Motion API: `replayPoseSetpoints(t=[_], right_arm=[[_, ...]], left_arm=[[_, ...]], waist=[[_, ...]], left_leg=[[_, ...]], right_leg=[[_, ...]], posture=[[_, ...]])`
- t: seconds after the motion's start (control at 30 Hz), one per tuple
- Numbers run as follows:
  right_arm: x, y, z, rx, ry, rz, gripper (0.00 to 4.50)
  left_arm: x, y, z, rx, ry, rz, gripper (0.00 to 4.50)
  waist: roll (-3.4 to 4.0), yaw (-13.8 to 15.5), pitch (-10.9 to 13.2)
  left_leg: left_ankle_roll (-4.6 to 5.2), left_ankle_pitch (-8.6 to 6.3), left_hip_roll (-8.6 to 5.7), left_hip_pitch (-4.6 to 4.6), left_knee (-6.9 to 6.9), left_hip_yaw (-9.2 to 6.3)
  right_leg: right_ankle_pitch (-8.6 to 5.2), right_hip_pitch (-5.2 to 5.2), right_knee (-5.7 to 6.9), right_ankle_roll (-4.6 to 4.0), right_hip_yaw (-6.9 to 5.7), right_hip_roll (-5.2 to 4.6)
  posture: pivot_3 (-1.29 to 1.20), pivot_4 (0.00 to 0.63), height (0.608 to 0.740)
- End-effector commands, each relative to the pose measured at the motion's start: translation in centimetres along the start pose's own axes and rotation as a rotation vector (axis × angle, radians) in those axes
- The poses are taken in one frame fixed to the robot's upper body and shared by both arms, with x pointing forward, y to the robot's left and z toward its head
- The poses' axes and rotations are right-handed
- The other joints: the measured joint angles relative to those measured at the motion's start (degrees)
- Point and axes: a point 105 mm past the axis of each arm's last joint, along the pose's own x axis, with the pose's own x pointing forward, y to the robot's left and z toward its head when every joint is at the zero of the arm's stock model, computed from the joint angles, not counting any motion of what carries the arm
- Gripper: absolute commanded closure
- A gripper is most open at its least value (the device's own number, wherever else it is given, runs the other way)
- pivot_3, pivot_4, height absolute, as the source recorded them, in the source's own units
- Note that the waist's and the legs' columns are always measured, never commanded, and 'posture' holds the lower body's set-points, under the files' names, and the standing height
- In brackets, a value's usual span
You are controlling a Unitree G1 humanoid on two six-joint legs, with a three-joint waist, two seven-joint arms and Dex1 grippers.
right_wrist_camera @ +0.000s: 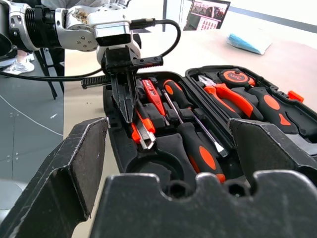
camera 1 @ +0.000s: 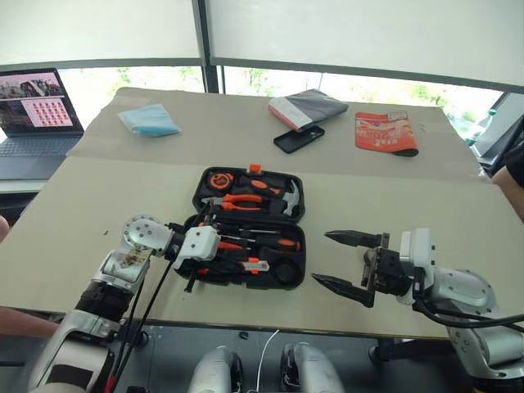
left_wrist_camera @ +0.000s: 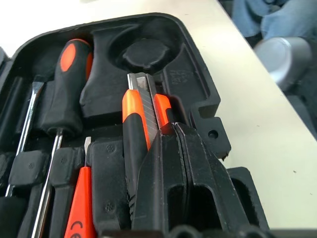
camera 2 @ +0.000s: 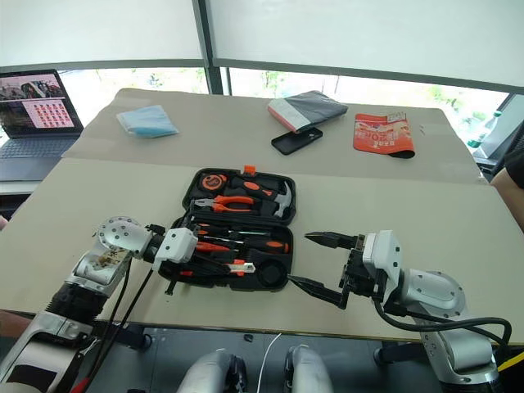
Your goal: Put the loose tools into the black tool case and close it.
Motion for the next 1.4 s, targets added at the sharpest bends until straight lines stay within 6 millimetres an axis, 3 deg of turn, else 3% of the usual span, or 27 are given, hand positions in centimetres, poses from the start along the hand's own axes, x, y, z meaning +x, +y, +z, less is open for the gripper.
replayPoseSetpoints(t=[0.03,0.13,0.23,0.4,0.87,1.13,1.3,1.4], right_arm=[[-0.1,0.0,0.9,-0.043,-0.035,0.005,0.00],[-0.1,0.0,0.9,-0.041,-0.035,0.007,0.00],[0.0,0.0,0.9,-0.038,-0.035,0.010,0.00],[0.3,0.0,0.8,-0.033,-0.040,0.012,0.00],[0.4,-0.2,0.8,-0.035,-0.042,0.005,0.00],[0.2,-0.2,0.9,-0.037,-0.042,-0.002,0.00],[0.3,-0.4,1.0,-0.042,-0.045,-0.003,0.00],[0.3,-0.4,1.0,-0.042,-0.043,-0.005,0.00]], left_arm=[[-0.5,-0.4,-1.0,-0.066,0.010,0.023,4.45],[-0.7,-0.7,0.4,-0.045,-0.080,0.003,4.45],[-0.7,0.2,2.0,-0.015,-0.167,0.054,4.45],[-0.3,1.0,2.0,0.025,-0.162,0.102,4.45],[1.3,-0.9,-2.3,-0.023,0.072,0.040,4.45],[-0.2,-2.9,-6.2,-0.168,0.216,0.042,4.45],[-0.2,-2.8,-6.4,-0.170,0.180,0.067,4.45],[-0.2,-2.1,-5.0,-0.106,0.087,0.103,4.45]], waist=[[0.17,-0.1,-0.1],[0.27,-0.2,-0.2],[0.27,-0.2,-0.2],[0.27,-0.1,-0.2],[0.41,-0.1,-0.3],[0.70,-0.4,-0.7],[0.78,-0.4,-0.8],[0.79,-0.4,-0.8]], left_leg=[[0.00,0.00,0.00,0.01,0.00,-0.01],[0.00,0.00,0.01,0.01,-0.01,-0.04],[-0.04,0.02,0.03,-0.09,-0.03,-0.05],[-0.28,0.17,-0.03,-0.23,0.01,-0.07],[0.01,-0.01,-0.03,-0.03,0.00,-0.10],[0.00,-0.06,0.08,0.16,-0.08,-0.11],[-0.37,-0.23,0.10,1.01,-0.52,-0.13],[-0.68,-0.31,0.07,1.27,-0.83,-0.15]], right_leg=[[0.00,0.01,0.00,0.00,0.00,0.00],[0.00,-0.02,0.02,0.00,0.00,0.03],[-0.01,-0.11,0.03,-0.01,-0.01,0.10],[0.00,-0.15,-0.01,0.00,-0.05,0.09],[0.00,0.02,-0.02,0.00,-0.03,0.06],[-0.03,0.14,-0.06,-0.03,0.02,0.03],[-0.29,0.84,-0.28,-0.42,0.06,-0.04],[-0.32,0.92,-0.34,-0.46,0.16,-0.03]], posture=[[0.00,0.150,0.740],[0.00,0.150,0.740],[0.00,0.150,0.740],[0.00,0.150,0.740],[0.00,0.150,0.740],[0.00,0.150,0.740],[0.00,0.150,0.740],[0.00,0.150,0.740]])
